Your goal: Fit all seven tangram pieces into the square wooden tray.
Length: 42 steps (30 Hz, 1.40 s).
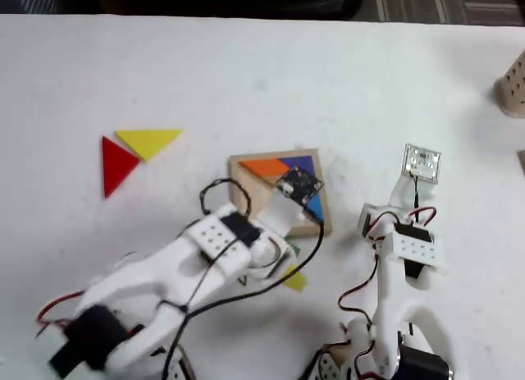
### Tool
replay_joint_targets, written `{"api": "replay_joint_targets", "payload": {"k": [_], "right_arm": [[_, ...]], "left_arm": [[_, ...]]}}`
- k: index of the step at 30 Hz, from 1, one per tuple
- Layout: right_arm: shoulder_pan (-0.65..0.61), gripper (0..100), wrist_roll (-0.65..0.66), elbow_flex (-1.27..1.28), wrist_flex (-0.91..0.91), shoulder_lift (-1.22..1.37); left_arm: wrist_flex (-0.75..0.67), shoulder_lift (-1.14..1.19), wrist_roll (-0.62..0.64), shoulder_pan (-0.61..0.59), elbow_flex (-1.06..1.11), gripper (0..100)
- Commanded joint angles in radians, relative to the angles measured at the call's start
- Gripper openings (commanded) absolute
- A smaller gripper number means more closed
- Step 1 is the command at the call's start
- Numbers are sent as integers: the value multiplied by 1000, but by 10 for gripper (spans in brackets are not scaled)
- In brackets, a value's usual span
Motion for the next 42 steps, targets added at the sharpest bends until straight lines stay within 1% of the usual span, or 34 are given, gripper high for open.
{"api": "replay_joint_targets", "payload": {"k": [1,7,13,15,20,23,32,42], "right_arm": [[-10,59,11,-3,-16,-28],[-10,59,11,-3,-16,-28],[-10,59,11,-3,-16,-28],[-10,59,11,-3,-16,-28],[-10,59,11,-3,-16,-28],[-10,59,11,-3,-16,-28],[-10,59,11,-3,-16,-28],[-10,60,11,-3,-16,-28]], "left_arm": [[-38,143,14,-16,-115,389],[-66,298,106,-16,-206,388],[-64,321,209,-15,-213,383],[-66,321,209,-15,-213,338],[-104,321,209,-15,-210,155],[-109,318,209,-15,-212,87],[-103,311,209,-15,-213,83],[-109,131,209,-13,-132,82]]}}
